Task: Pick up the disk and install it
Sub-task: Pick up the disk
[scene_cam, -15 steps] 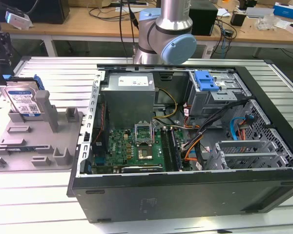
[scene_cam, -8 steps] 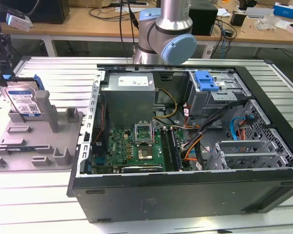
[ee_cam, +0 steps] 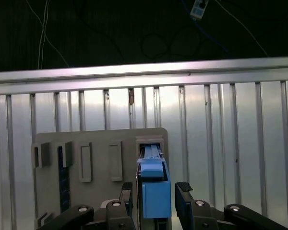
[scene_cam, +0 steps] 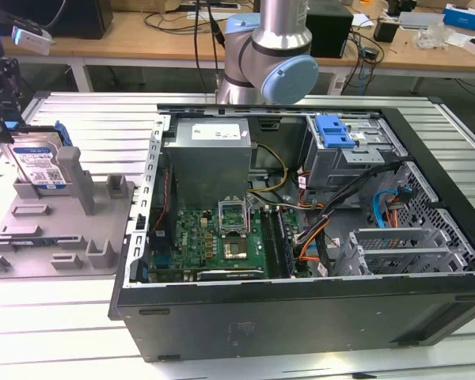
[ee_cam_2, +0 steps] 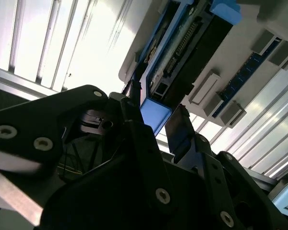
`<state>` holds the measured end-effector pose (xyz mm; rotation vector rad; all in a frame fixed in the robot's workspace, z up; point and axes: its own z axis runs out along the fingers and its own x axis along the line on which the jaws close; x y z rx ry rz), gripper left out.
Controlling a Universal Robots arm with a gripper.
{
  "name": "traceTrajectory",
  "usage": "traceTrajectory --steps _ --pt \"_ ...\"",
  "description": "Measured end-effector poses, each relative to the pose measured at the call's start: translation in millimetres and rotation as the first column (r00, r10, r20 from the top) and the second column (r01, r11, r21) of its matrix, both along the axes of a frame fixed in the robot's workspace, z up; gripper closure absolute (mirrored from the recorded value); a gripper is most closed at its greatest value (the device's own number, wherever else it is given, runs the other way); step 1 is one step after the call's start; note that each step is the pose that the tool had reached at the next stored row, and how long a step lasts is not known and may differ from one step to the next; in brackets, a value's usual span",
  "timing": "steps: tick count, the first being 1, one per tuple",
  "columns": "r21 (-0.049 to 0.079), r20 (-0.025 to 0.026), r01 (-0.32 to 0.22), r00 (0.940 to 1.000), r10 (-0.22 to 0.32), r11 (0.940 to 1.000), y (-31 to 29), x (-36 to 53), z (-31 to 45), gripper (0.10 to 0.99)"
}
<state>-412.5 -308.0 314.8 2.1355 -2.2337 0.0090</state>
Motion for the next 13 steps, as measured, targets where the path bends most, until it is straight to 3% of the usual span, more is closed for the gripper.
traceTrajectory --steps 13 --pt "0.0 -0.0001 -0.003 1.0 0.003 1.0 0.0 0.0 -8.2 0.604"
